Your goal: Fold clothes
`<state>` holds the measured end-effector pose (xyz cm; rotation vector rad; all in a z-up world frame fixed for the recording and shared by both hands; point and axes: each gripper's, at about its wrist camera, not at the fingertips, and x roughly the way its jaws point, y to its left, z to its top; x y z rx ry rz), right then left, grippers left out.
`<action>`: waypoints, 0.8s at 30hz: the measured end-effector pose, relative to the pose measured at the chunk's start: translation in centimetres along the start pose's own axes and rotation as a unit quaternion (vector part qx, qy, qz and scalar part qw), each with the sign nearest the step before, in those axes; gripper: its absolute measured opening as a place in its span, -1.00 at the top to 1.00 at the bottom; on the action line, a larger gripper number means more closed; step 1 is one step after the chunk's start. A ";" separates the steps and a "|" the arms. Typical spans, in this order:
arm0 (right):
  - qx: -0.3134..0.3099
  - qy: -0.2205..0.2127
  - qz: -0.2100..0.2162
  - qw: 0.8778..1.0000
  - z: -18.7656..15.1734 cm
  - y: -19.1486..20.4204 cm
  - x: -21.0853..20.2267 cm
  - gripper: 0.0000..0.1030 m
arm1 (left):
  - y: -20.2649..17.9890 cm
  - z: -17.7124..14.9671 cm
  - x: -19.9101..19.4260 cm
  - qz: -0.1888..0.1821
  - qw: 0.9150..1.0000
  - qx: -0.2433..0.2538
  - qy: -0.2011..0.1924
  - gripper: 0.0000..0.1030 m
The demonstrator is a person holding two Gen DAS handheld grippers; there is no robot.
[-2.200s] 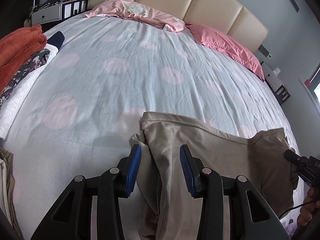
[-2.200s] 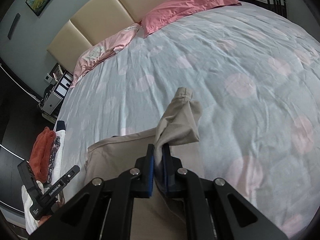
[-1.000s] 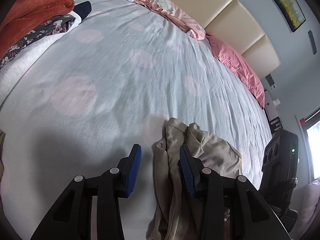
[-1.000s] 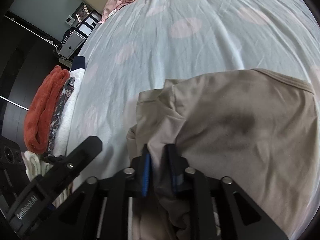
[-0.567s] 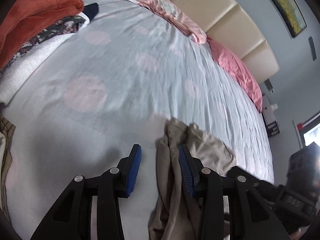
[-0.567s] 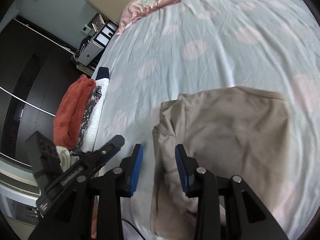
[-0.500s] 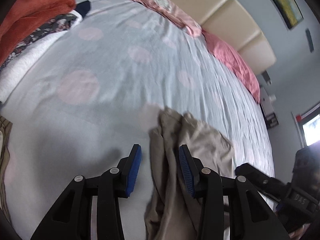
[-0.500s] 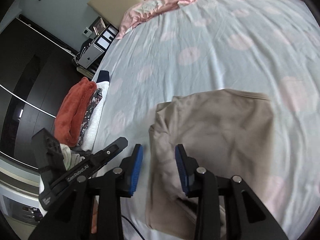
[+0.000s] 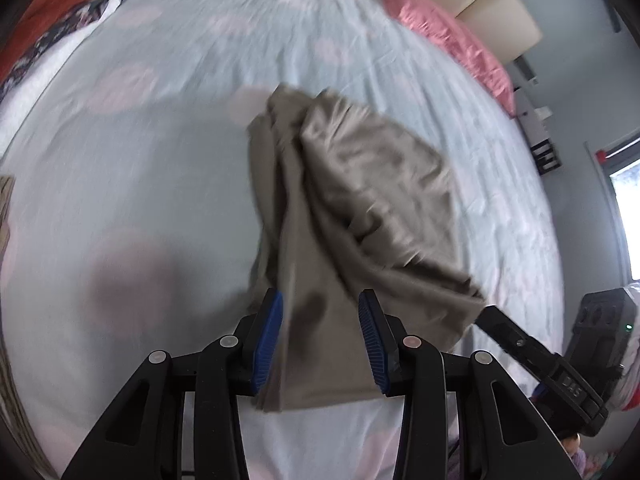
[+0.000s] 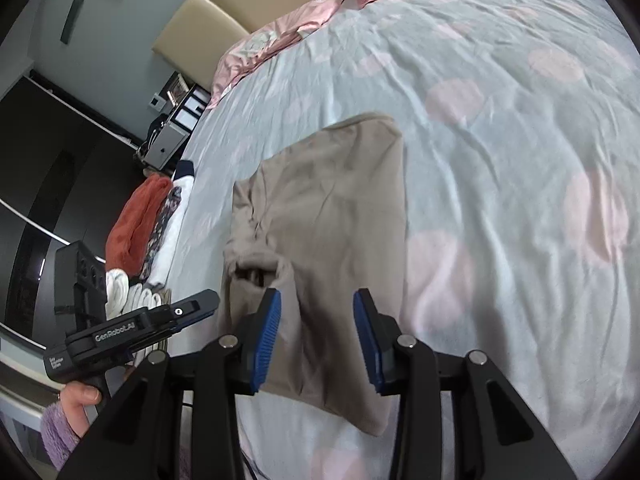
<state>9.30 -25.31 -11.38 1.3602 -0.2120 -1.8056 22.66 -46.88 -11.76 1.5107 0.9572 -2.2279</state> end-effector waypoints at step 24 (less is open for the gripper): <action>-0.134 0.114 0.051 0.983 -6.6 5.2 6.8 0.41 | 2.7 -1.3 -1.9 0.063 0.995 -0.073 -0.025 0.20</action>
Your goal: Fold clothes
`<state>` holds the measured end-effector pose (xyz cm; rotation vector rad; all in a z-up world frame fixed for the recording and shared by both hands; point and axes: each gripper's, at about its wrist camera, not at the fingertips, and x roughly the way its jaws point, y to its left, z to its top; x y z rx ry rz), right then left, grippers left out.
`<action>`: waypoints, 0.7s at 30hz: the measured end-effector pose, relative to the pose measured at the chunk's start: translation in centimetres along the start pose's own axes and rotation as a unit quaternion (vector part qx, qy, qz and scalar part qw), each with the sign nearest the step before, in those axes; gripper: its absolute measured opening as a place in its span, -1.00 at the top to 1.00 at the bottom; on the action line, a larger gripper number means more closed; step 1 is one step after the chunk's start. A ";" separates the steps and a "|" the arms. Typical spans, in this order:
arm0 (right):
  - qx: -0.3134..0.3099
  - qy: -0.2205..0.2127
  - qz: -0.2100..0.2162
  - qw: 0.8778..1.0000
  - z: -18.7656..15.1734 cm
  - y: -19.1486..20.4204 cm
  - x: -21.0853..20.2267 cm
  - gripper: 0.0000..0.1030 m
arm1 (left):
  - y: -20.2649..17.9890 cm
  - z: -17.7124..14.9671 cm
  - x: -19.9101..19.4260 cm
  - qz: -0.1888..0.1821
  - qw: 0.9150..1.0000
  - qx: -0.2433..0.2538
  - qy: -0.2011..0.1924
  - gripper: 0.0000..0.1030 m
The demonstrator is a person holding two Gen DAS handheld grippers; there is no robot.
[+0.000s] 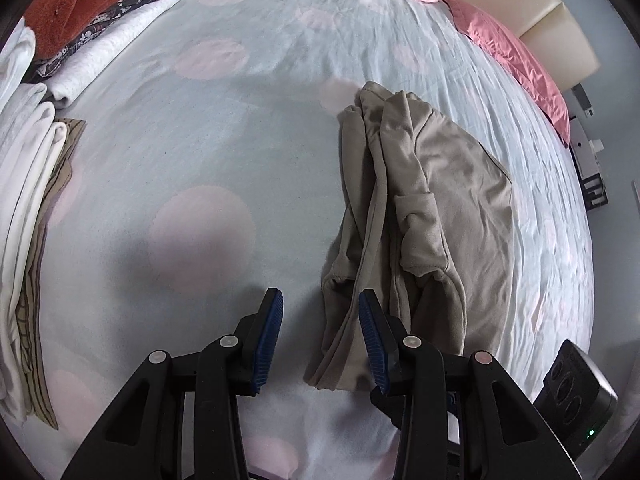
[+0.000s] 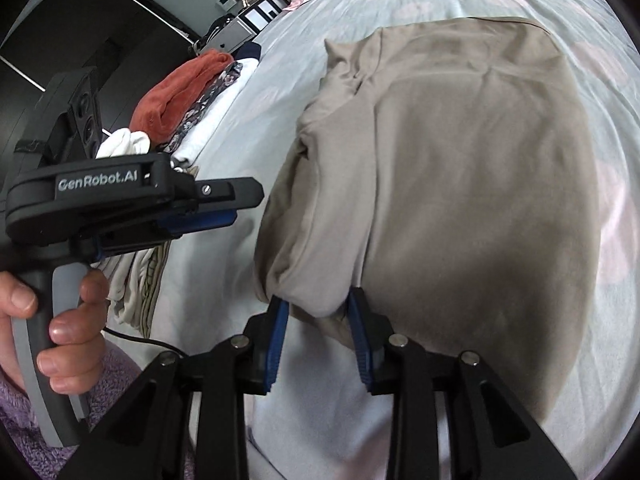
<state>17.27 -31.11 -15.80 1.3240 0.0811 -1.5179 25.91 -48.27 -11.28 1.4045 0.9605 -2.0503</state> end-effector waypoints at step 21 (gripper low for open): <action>0.008 -0.055 -0.013 0.998 -1.5 -0.2 -7.5 0.41 | 0.6 -1.5 -2.4 -0.105 0.994 -0.003 -0.011 0.21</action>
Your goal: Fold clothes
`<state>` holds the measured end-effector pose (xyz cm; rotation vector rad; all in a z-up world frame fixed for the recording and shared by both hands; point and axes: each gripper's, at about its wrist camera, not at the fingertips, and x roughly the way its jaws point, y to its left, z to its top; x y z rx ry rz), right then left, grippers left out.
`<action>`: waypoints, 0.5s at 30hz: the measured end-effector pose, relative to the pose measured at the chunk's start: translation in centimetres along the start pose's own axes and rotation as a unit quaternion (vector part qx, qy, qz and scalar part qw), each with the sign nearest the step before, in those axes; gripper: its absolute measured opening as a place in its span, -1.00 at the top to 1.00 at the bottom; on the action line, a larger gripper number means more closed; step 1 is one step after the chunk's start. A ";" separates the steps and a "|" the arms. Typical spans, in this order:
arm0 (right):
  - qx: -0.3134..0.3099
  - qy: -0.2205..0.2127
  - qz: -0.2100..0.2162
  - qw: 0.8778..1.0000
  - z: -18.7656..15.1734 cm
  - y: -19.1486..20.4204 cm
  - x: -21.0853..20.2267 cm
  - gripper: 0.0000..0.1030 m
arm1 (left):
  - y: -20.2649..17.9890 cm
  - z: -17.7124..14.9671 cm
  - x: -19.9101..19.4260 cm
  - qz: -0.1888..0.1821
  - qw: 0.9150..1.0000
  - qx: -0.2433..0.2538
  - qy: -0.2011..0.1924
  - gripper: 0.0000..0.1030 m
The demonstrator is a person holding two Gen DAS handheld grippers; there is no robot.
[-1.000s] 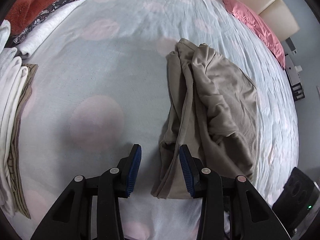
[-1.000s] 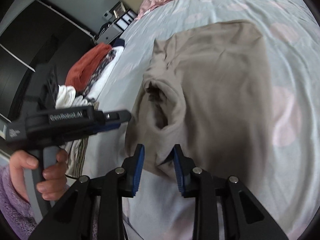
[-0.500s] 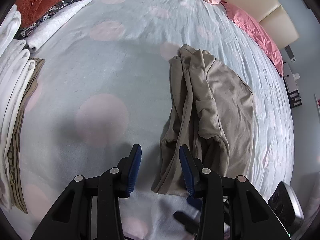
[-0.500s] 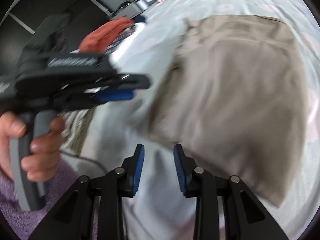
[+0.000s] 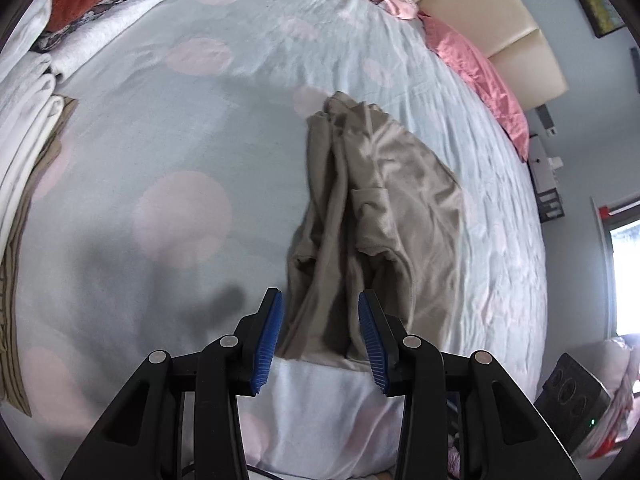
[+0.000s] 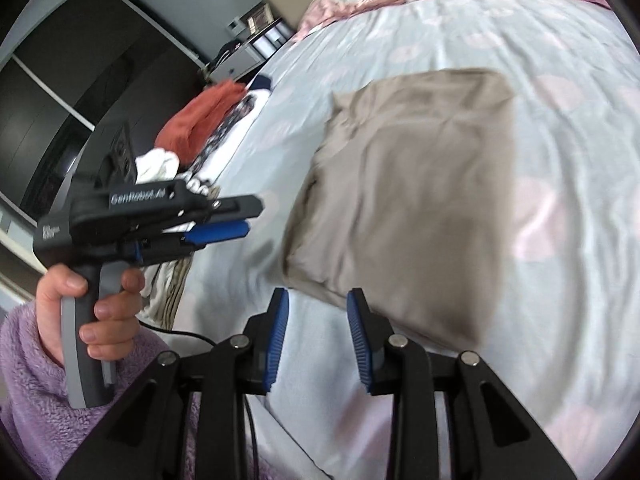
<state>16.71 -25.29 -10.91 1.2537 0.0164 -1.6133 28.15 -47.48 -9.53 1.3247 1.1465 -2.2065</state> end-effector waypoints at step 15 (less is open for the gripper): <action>0.091 0.006 -0.102 0.991 -0.5 -6.3 -2.4 0.41 | -5.5 -1.1 2.7 0.016 0.990 0.131 0.044 -0.07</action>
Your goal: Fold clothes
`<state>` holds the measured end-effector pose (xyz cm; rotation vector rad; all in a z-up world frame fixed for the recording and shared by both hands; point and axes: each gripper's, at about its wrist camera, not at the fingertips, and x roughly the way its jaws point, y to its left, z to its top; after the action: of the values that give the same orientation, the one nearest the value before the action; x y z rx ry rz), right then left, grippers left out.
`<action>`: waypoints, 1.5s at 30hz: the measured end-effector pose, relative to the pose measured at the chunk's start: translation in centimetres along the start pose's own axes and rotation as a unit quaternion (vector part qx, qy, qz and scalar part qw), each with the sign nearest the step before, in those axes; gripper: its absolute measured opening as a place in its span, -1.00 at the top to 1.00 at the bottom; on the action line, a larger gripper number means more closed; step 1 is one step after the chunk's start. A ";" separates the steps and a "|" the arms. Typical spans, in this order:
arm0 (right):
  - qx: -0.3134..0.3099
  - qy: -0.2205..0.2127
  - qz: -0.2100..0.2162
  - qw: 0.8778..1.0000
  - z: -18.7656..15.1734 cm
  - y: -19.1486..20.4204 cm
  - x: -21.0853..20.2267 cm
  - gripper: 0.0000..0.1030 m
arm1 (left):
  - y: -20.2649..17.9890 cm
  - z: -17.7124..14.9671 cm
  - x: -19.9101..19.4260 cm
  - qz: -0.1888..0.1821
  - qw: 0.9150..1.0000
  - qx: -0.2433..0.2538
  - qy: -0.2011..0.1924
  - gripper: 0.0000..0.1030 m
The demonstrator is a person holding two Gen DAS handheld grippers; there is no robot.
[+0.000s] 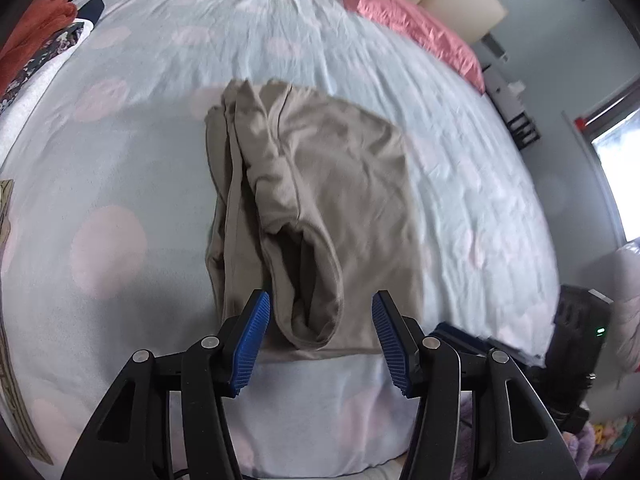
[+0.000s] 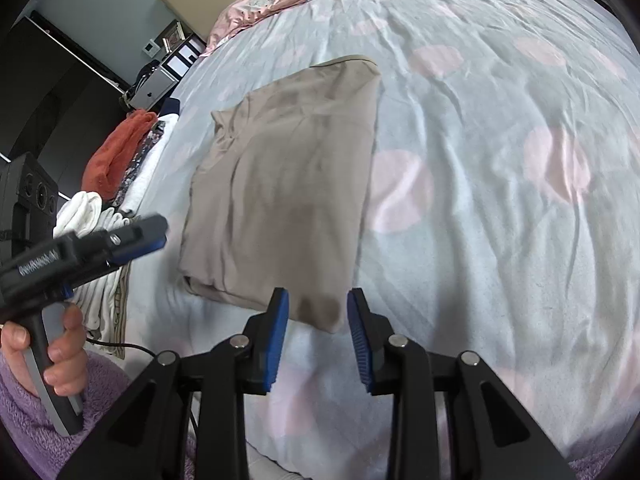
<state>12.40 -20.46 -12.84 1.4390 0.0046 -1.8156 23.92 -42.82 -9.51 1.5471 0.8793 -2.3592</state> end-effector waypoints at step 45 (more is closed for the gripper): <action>0.092 0.011 0.058 0.994 -0.2 -3.2 1.8 0.25 | 6.2 -4.8 -1.3 0.058 0.992 -0.100 0.041 -0.01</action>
<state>10.66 -19.25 -15.82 1.5533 -0.2363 -1.7400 30.98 -45.33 -12.05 1.5771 0.9822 -2.0725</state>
